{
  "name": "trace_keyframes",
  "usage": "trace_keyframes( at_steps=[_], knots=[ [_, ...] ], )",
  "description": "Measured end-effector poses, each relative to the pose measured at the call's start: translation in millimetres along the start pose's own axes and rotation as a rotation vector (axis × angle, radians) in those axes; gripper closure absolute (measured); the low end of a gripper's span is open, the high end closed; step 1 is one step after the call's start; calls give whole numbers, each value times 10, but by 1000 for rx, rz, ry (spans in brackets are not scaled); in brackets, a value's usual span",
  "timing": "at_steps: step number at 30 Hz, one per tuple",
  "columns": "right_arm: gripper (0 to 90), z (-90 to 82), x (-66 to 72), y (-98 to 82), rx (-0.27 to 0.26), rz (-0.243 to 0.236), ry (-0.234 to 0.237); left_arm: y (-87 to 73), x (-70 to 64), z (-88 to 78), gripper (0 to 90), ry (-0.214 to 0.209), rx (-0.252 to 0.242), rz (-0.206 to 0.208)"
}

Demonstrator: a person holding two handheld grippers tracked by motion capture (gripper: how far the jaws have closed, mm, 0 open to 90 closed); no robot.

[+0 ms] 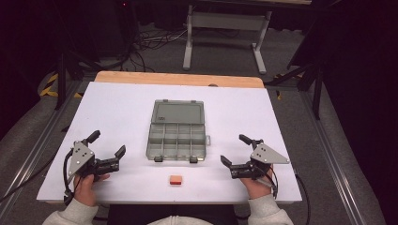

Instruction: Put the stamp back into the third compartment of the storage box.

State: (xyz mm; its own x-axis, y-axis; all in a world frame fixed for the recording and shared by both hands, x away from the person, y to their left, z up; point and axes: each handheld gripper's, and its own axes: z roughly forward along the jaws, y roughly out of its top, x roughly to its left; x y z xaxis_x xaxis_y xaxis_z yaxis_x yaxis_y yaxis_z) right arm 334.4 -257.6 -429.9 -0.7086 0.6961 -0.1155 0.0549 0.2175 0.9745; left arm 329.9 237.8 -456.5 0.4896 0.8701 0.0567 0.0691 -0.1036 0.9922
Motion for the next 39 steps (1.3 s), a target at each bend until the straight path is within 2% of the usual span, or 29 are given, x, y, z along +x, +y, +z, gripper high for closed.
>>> trace_keyframes(
  at_steps=[5,8,10,16,30,39],
  knots=[
    [18,9,5,6,-3,27,13,-2,9,2,6,-9,0,-32],
    [18,17,-3,1,1,44,23,0,-2,7,6,-10,0,-26],
    [19,17,-4,1,1,46,26,5,-20,5,6,-12,3,-6],
    [23,16,3,7,-3,53,32,5,-16,3,6,-15,6,-9],
    [44,101,45,91,20,44,71,6,-18,-2,6,-16,8,-6],
    [52,241,116,211,36,35,133,5,-27,5,6,-21,8,-3]
  ],
)
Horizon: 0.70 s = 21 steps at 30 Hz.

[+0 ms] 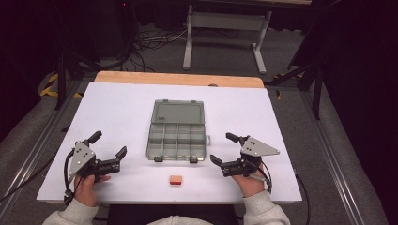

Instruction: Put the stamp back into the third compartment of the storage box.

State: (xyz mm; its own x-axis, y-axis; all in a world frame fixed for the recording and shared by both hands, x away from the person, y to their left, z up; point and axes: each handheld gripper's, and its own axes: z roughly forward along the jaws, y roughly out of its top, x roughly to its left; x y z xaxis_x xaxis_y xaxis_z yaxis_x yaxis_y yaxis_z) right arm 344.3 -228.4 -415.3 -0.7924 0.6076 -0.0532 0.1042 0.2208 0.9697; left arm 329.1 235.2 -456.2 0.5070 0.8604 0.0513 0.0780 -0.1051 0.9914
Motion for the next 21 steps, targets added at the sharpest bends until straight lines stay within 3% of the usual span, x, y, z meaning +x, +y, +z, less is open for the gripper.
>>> trace_keyframes(
  at_steps=[21],
  knots=[
    [66,456,235,258,54,-43,154,-1,3,-4,6,0,-3,-2]
  ],
)
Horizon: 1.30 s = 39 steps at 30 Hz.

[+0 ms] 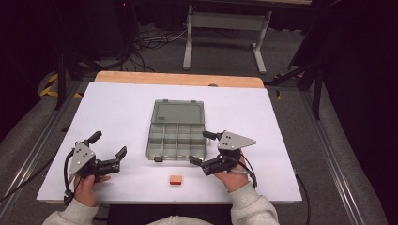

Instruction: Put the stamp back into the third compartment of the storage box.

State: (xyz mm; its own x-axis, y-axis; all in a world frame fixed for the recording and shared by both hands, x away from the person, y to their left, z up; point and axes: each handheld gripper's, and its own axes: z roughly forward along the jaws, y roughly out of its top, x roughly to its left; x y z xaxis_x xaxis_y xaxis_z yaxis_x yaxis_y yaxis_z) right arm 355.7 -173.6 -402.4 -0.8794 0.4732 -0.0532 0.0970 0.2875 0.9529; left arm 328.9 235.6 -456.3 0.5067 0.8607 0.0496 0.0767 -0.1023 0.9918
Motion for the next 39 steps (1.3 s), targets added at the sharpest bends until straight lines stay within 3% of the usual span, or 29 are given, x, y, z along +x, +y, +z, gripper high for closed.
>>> trace_keyframes(
  at_steps=[11,24,39],
  knots=[
    [71,153,71,99,15,-31,47,-1,-8,6,6,-5,4,2],
    [110,350,128,242,83,-78,117,0,-6,7,6,-4,3,3],
    [120,551,188,294,120,-85,185,0,-3,5,6,-3,3,0]
  ],
)
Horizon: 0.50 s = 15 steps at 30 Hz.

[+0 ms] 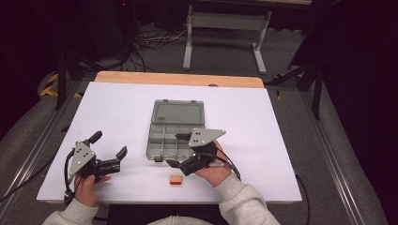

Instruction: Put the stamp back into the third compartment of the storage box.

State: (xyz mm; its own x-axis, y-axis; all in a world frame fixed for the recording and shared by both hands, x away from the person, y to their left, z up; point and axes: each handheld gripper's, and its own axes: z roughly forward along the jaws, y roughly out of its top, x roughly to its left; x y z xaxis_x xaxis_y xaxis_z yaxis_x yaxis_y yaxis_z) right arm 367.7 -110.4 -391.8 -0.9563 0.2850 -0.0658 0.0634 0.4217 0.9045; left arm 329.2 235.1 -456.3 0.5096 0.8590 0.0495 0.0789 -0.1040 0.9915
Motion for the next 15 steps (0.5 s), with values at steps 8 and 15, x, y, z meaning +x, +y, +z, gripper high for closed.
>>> trace_keyframes(
  at_steps=[8,15],
  knots=[
    [127,44,0,16,50,-13,20,1,2,-1,6,0,-2,-1],
    [143,70,-4,27,134,-21,58,2,3,-3,6,1,-2,0]
  ],
)
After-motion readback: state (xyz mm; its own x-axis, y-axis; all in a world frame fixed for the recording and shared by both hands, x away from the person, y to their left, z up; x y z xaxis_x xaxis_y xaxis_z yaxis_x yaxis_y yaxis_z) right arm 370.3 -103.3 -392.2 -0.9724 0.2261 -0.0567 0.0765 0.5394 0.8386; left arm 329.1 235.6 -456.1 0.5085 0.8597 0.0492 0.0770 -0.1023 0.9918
